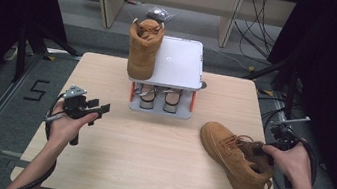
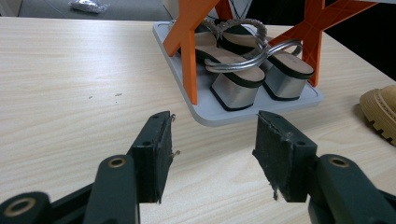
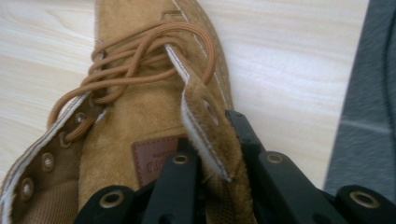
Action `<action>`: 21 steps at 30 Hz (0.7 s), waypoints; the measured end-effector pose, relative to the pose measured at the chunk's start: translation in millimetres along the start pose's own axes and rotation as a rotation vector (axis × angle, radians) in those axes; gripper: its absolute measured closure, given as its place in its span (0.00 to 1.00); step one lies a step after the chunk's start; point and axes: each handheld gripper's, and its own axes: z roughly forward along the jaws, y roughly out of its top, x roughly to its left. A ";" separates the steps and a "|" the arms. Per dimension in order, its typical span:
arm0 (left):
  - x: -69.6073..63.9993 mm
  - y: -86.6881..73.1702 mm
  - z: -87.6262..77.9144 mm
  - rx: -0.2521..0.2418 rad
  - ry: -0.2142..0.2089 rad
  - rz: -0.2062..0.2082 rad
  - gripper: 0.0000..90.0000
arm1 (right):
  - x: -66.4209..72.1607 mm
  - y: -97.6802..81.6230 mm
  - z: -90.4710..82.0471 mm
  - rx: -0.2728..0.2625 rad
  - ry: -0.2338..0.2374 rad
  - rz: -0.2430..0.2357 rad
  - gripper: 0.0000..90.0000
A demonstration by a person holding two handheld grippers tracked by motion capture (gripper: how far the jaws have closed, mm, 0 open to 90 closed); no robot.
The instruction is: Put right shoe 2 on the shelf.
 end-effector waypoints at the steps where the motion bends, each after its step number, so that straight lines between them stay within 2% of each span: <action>1: 0.1 -0.2 0.1 -0.001 0.000 -0.001 0.51 | -1.9 -0.1 -1.4 0.002 0.015 0.000 0.93; 3: 0.1 -0.8 -0.2 -0.002 -0.001 -0.001 0.51 | -3.0 0.0 -1.1 0.004 0.043 0.028 0.94; 5: 0.3 -1.4 -0.8 -0.001 0.000 0.000 0.51 | -2.9 -0.1 -1.8 -0.010 0.047 0.047 0.94; 7: 0.8 -2.5 -1.0 -0.001 0.000 -0.003 0.51 | -1.7 1.0 -4.5 0.020 0.073 0.091 0.94; 9: 2.0 -3.6 -1.3 0.005 0.004 -0.003 0.51 | -1.6 1.3 -5.2 0.007 0.077 0.101 0.94; 10: 2.7 -4.3 -1.0 0.004 0.000 -0.005 0.51 | -3.1 0.8 -5.3 -0.001 0.070 0.081 0.94; 11: 2.9 -4.7 -1.1 0.006 0.003 -0.006 0.50 | -3.5 0.9 -5.7 -0.006 0.075 0.083 0.94; 13: 3.9 -6.2 -1.3 0.004 0.005 -0.008 0.51 | -2.1 2.7 -5.8 -0.006 0.096 0.127 0.94; 14: 4.2 -6.9 -1.5 0.006 0.006 -0.011 0.50 | -3.3 2.5 -7.0 0.002 0.095 0.116 0.94; 15: 4.9 -7.7 -1.5 0.005 0.004 -0.011 0.51 | -1.8 2.8 -7.5 0.008 0.098 0.144 0.94; 16: 5.3 -8.5 -1.9 0.007 0.007 -0.012 0.51 | -1.8 2.9 -7.6 -0.006 0.091 0.149 0.94; 18: 5.9 -9.8 -2.2 0.004 0.006 -0.014 0.51 | -4.3 4.4 -9.0 -0.009 0.096 0.125 0.94; 20: 6.4 -10.9 -3.1 0.005 0.008 -0.014 0.51 | -4.0 5.7 -10.6 -0.023 0.094 0.133 0.94; 21: 6.7 -11.4 -3.5 0.004 0.009 -0.015 0.51 | -2.6 6.3 -11.5 -0.022 0.103 0.160 0.94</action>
